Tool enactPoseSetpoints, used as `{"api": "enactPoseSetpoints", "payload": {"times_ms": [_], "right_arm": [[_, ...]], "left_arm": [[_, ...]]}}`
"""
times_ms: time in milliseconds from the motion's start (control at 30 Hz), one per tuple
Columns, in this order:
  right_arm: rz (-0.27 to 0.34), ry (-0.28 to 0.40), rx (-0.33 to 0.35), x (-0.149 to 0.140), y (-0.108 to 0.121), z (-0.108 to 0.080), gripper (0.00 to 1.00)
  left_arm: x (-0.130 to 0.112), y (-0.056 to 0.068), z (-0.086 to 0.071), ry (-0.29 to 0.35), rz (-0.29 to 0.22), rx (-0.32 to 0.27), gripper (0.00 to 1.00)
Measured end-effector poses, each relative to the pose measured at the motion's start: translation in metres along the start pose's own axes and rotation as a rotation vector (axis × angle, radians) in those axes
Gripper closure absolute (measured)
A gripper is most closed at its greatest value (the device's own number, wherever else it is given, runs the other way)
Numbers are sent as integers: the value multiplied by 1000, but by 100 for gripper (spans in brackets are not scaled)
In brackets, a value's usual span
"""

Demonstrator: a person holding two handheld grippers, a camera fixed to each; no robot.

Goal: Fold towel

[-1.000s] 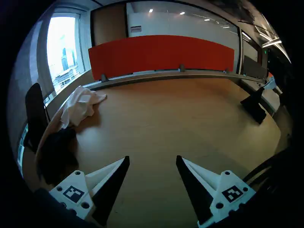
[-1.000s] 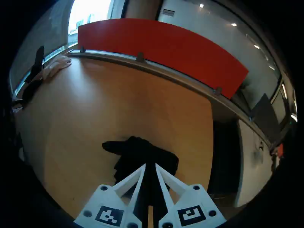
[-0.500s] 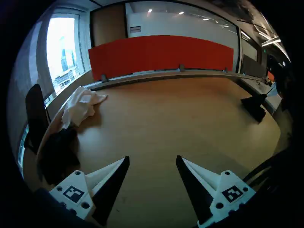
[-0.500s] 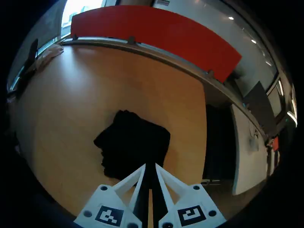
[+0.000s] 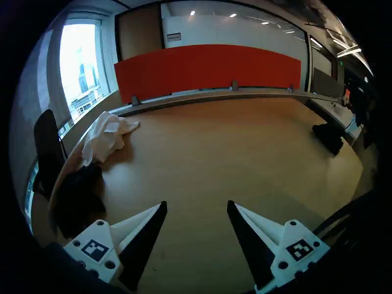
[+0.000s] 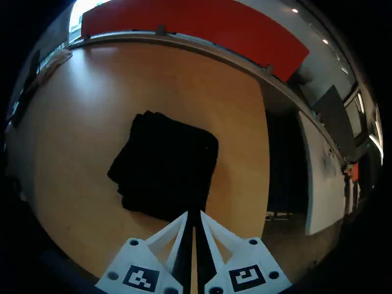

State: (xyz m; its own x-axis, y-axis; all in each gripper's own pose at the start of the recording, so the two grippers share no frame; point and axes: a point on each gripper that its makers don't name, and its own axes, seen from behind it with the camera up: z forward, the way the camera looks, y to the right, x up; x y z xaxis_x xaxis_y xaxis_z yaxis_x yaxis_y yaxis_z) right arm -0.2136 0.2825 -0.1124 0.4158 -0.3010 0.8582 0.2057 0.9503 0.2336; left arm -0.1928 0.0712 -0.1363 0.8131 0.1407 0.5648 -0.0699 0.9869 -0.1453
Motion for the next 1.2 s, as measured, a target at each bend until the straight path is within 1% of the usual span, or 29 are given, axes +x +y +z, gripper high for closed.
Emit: {"api": "enactPoseSetpoints", "payload": {"times_ms": [267, 467, 833, 933, 1033, 1200], "right_arm": [[36, -41, -2, -17, -1, 14, 97], [51, -60, -1, -27, -4, 22, 97], [67, -39, -8, -25, -5, 21, 94], [69, -36, -13, -25, -5, 19, 90], [70, -36, -22, -28, -3, 17, 82], [74, -43, -40, -35, -1, 13, 64]], "left_arm": [[-2, -3, -3, -13, 10, 10, 9], [-2, -3, -3, -18, 18, 13, 9], [-2, 1, 0, -21, 21, 7, 9], [-2, 2, 0, -22, 22, 5, 9], [-2, 2, 0, -21, 23, 3, 9], [-2, 2, 1, -19, 20, 2, 9]]}}
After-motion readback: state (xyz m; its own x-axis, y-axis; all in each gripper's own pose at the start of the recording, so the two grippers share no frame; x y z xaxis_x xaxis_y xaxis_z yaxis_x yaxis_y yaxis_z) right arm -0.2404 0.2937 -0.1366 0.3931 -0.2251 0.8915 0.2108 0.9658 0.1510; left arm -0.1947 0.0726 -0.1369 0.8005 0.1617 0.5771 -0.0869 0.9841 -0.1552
